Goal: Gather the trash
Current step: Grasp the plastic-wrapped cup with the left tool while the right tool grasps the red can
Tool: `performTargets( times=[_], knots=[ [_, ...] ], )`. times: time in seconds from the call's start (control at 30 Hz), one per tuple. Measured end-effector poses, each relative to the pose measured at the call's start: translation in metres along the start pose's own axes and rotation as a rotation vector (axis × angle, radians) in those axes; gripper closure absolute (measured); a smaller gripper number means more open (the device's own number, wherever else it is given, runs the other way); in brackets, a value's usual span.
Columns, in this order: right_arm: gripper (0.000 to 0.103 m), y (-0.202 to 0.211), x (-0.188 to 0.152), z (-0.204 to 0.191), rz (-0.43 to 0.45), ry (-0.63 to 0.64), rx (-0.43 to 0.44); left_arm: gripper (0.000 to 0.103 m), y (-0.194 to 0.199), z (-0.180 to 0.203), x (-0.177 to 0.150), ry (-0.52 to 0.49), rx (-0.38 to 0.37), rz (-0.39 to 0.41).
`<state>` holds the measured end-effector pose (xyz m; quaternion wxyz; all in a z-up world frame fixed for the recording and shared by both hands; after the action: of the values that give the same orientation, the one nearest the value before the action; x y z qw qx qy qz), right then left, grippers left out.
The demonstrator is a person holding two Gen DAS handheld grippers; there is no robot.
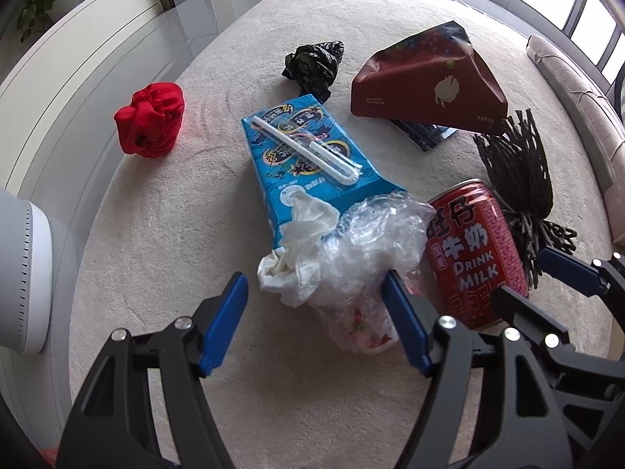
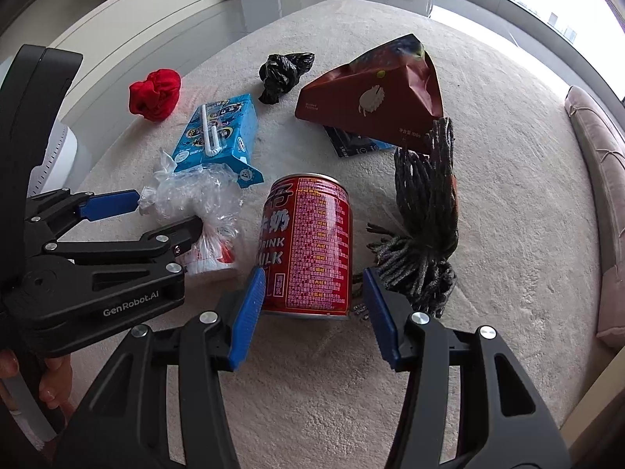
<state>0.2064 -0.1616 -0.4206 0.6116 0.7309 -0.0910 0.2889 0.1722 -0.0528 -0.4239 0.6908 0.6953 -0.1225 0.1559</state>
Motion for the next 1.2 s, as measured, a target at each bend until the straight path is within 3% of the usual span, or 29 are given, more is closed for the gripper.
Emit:
performTargets(
  times=[0.23, 0.7, 0.87, 1.2],
  knots=[
    [0.052, -0.005, 0.0, -0.002, -0.015, -0.001, 0.006, 0.031, 0.003, -0.014, -0.001, 0.034, -0.041, -0.03],
    [0.052, -0.012, 0.002, -0.002, -0.033, 0.013, 0.007, 0.031, -0.027, 0.026, 0.001, 0.086, -0.214, -0.133],
    [0.051, -0.013, 0.002, -0.001, -0.031, 0.013, 0.008, 0.049, -0.03, 0.032, 0.004, 0.091, -0.26, -0.144],
    [0.045, -0.024, 0.004, -0.002, -0.04, 0.017, -0.006, 0.06, -0.012, 0.016, -0.007, 0.053, -0.232, -0.122]
  ],
)
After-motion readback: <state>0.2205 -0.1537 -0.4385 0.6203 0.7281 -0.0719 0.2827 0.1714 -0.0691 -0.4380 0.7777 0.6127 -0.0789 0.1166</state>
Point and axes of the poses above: each gripper's, at about its wrist camera, not at the fingertips, and y roughly against the way its jaws point, z to its right, x to its top, the point moved 9 cm from there along -y, roughly the way its jaws point, and after that the axes turned 1 degree about y, right-handed, at the moved point
